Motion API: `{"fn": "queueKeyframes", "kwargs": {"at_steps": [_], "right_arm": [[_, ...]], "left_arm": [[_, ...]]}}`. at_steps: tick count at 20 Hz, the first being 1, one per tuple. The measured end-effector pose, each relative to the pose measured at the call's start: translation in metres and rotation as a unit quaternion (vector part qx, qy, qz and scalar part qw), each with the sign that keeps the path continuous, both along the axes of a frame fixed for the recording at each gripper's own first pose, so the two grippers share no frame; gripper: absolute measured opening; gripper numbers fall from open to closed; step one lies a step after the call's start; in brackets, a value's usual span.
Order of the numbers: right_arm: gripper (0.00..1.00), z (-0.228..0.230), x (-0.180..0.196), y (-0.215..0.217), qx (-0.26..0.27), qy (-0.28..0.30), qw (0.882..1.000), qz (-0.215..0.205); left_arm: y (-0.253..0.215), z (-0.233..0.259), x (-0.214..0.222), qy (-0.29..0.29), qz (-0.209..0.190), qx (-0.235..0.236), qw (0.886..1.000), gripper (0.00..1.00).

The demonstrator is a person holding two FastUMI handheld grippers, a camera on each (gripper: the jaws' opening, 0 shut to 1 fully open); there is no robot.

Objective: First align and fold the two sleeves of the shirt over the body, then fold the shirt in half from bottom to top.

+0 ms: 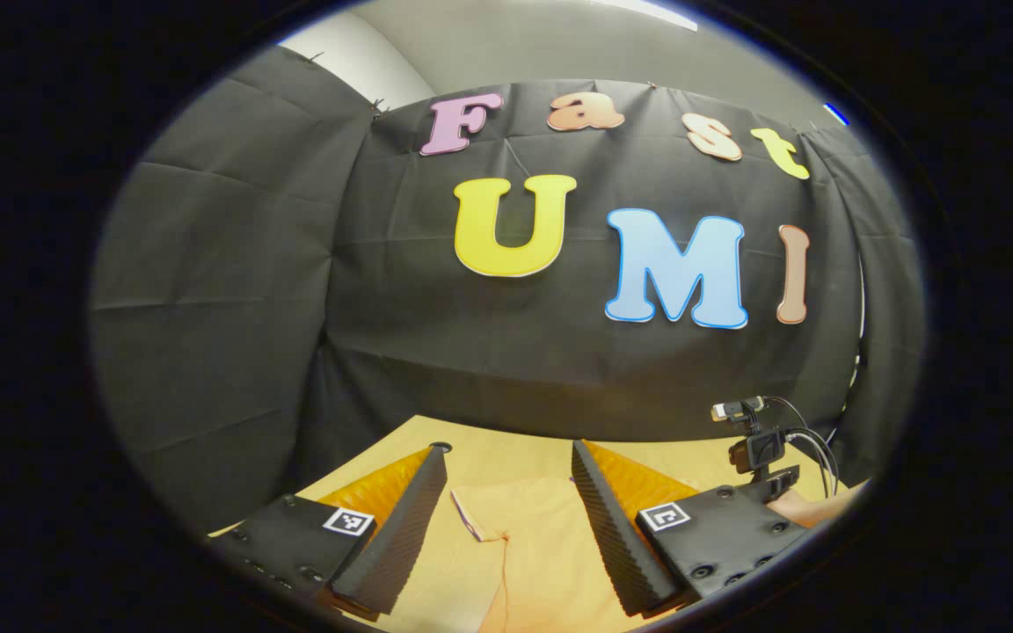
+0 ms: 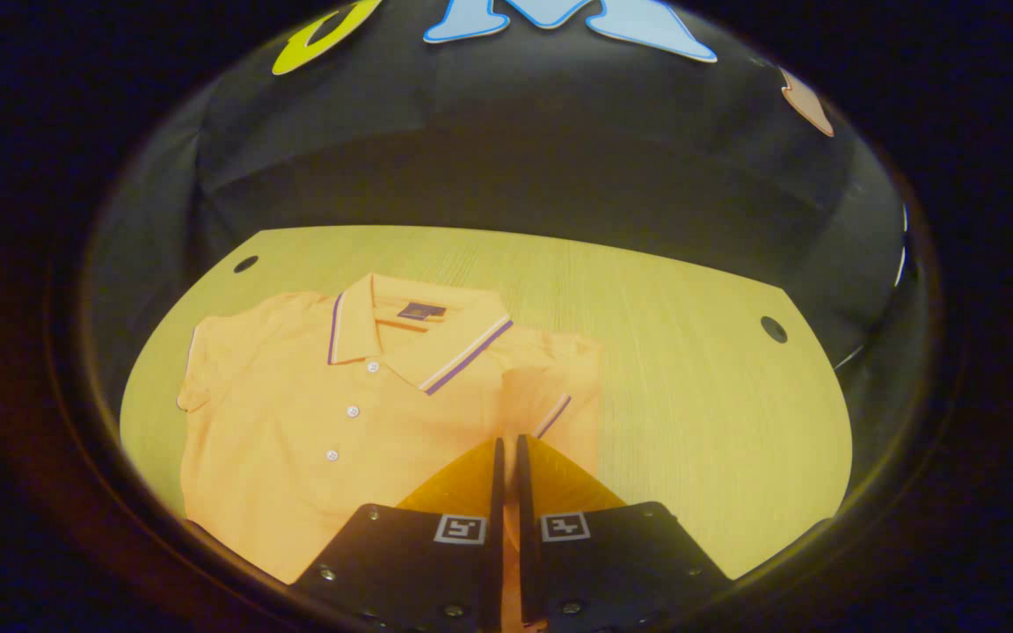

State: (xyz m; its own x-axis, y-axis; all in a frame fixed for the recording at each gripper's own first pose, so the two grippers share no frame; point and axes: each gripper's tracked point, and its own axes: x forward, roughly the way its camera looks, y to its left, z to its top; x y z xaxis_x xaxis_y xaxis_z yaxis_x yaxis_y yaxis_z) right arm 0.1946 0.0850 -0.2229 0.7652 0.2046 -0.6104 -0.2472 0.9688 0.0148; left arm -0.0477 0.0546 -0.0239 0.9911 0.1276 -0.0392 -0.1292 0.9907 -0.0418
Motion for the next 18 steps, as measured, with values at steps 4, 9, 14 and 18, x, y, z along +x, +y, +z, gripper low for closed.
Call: {"fn": "queueKeyframes", "kwargs": {"at_steps": [4, 9, 14, 18], "right_arm": [[0.25, 0.013, -0.005, 0.004, 0.004, -0.005, 1.0, -0.009], [0.55, 0.053, -0.03, 0.011, 0.017, -0.04, 0.999, -0.031], [0.9, 0.114, -0.07, 0.021, 0.03, -0.102, 0.993, -0.06], [0.96, 0.158, -0.106, 0.026, 0.039, -0.141, 0.986, -0.08]], "left_arm": [[0.013, -0.01, 0.01, 0.008, -0.013, -0.012, 1.0, 0.94], [0.029, -0.037, 0.038, 0.033, -0.038, -0.031, 0.998, 0.94], [0.048, -0.069, 0.078, 0.059, -0.063, -0.03, 0.996, 0.94], [0.066, -0.104, 0.119, 0.086, -0.068, -0.041, 0.993, 0.94]]}}
